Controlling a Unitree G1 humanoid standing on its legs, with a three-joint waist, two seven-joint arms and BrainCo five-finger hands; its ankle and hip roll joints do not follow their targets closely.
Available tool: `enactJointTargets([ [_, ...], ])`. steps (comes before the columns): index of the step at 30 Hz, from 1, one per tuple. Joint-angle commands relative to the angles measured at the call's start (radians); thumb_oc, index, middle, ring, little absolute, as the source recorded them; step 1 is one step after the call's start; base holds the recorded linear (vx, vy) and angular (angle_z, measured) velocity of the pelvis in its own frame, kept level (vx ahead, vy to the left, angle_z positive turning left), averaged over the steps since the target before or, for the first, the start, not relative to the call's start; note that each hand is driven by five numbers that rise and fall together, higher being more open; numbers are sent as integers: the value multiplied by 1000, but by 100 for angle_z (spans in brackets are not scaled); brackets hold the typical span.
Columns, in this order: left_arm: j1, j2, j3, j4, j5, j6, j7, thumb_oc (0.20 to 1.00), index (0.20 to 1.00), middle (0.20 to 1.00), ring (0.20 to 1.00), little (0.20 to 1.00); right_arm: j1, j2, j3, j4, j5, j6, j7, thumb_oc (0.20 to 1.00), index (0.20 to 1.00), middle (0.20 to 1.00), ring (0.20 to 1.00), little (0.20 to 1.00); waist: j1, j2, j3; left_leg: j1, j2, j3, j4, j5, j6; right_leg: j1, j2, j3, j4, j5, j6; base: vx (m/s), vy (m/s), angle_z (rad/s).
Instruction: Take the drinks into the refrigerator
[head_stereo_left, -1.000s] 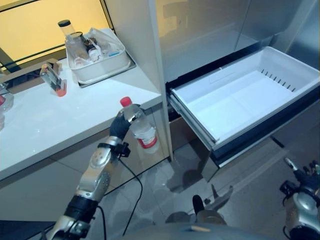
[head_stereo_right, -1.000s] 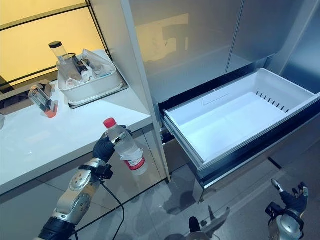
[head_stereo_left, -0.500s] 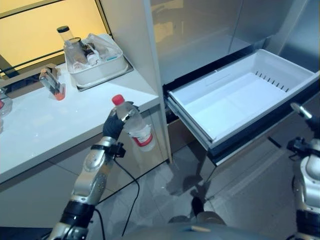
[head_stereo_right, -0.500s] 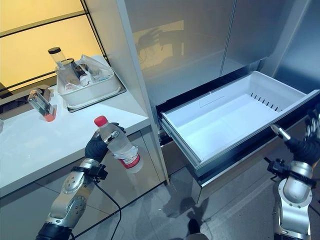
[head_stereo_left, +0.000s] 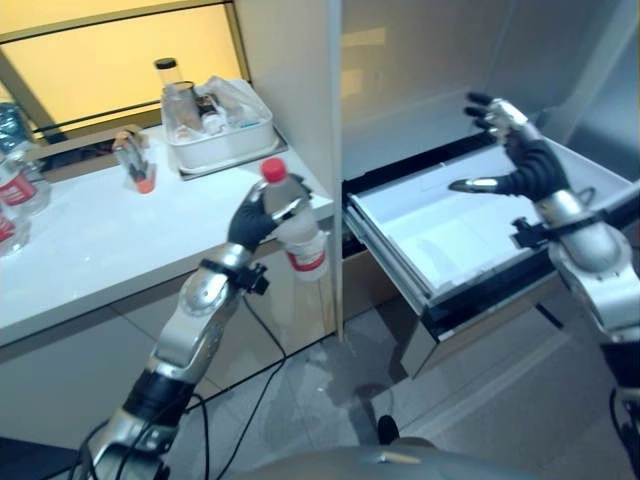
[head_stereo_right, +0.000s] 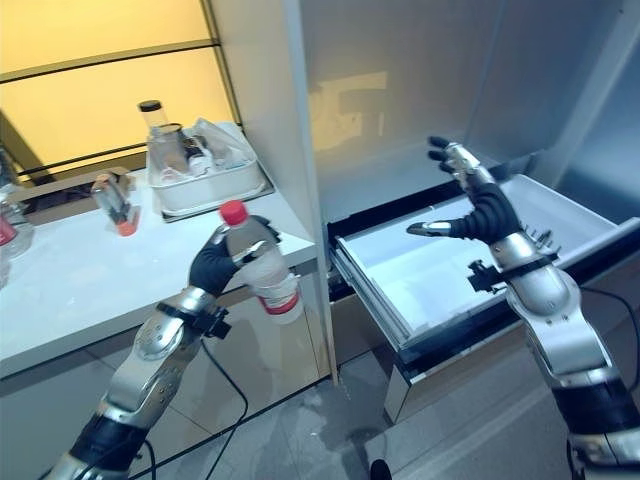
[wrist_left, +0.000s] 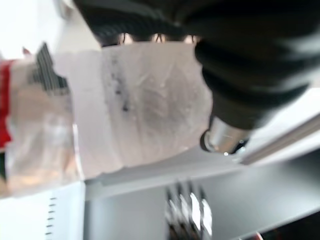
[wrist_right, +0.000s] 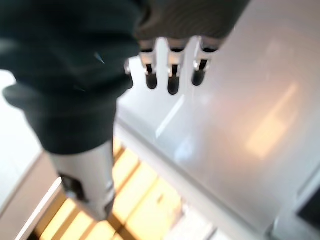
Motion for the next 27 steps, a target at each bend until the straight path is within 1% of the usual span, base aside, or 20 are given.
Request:
enactJointTargets([
  [1,-178,21,-34,10,-2,-125,5,200,200,200,200,200,-168,-55,127,87,100,15,44,1000,1000,1000,1000,1000,26,-38,-51,-80,-54,6,46,-21,81,5,12,-12,145,-135,20,-9,1,10],
  [2,-240,26,-86,40,3,-120,4,200,200,200,200,200,-266,-47,235,154,104,34,64,1000,1000,1000,1000,1000,35,-38,-55,-81,-54,3,45,-19,78,7,11,-17,144,-135,20,1,0,4],
  [3,-263,23,-103,57,1,-123,8,200,200,200,200,200,-309,-31,289,188,111,43,77,1000,1000,1000,1000,1000,39,-38,-56,-81,-54,1,44,-17,78,10,10,-20,143,-135,19,8,6,3],
  [5,-312,1,-138,91,9,-124,21,200,200,200,200,200,-377,26,357,275,117,48,74,1000,1000,1000,1000,1000,43,-33,-56,-82,-55,-3,43,-15,77,14,9,-27,140,-136,19,3,5,5],
  [6,-313,1,-136,93,9,-125,21,200,200,200,200,200,-382,27,361,280,118,47,74,1000,1000,1000,1000,1000,41,-32,-55,-81,-55,-3,43,-15,77,15,9,-27,140,-136,19,2,7,14],
  [7,-350,-13,-158,122,14,-123,34,200,200,200,200,200,-431,91,400,348,111,50,61,1000,1000,1000,1000,1000,46,-28,-56,-82,-55,-7,41,-13,76,17,7,-32,139,-135,19,6,7,12],
  [9,-379,-28,-167,146,23,-124,49,200,200,200,200,200,-457,163,427,395,109,55,59,1000,1000,1000,1000,1000,50,-24,-55,-83,-55,-10,39,-11,76,16,6,-35,141,-136,18,7,10,7],
  [13,-406,-72,-177,193,30,-125,84,200,200,200,200,200,-456,287,451,466,105,59,54,1000,1000,1000,1000,1000,58,-16,-51,-86,-55,-16,36,-9,77,14,2,-41,149,-140,16,5,6,4],
  [14,-406,-72,-177,193,30,-125,84,200,200,200,200,200,-456,288,452,467,105,59,54,1000,1000,1000,1000,1000,58,-16,-52,-86,-55,-16,36,-9,77,13,2,-41,149,-140,16,8,8,7],
  [15,-407,-81,-170,190,31,-128,92,200,200,200,200,200,-443,324,451,477,114,61,55,1000,1000,1000,1000,1000,61,-14,-52,-86,-55,-18,34,-9,78,12,1,-45,152,-141,16,6,5,9],
  [16,-406,-81,-169,190,31,-127,92,200,200,200,200,200,-443,325,451,477,114,61,55,1000,1000,1000,1000,1000,60,-14,-52,-86,-55,-18,34,-9,78,12,1,-45,153,-142,16,15,8,9],
  [19,-411,-100,-159,202,27,-132,113,200,200,200,200,200,-423,385,452,524,122,61,53,1000,1000,1000,1000,1000,65,-11,-53,-89,-56,-25,31,-5,78,13,-1,-53,153,-143,16,8,-1,9],
  [22,-413,-109,-145,211,15,-134,127,200,200,200,200,200,-421,415,449,552,126,58,39,1000,1000,1000,1000,1000,70,-10,-54,-93,-55,-30,30,-3,77,13,-3,-58,155,-145,15,0,-3,1],
  [27,-414,-120,-127,226,21,-138,148,200,200,200,200,200,-402,434,426,526,140,53,30,1000,1000,1000,1000,1000,68,-11,-58,-92,-56,-33,29,-2,77,15,-4,-59,155,-147,15,5,-3,1],
])
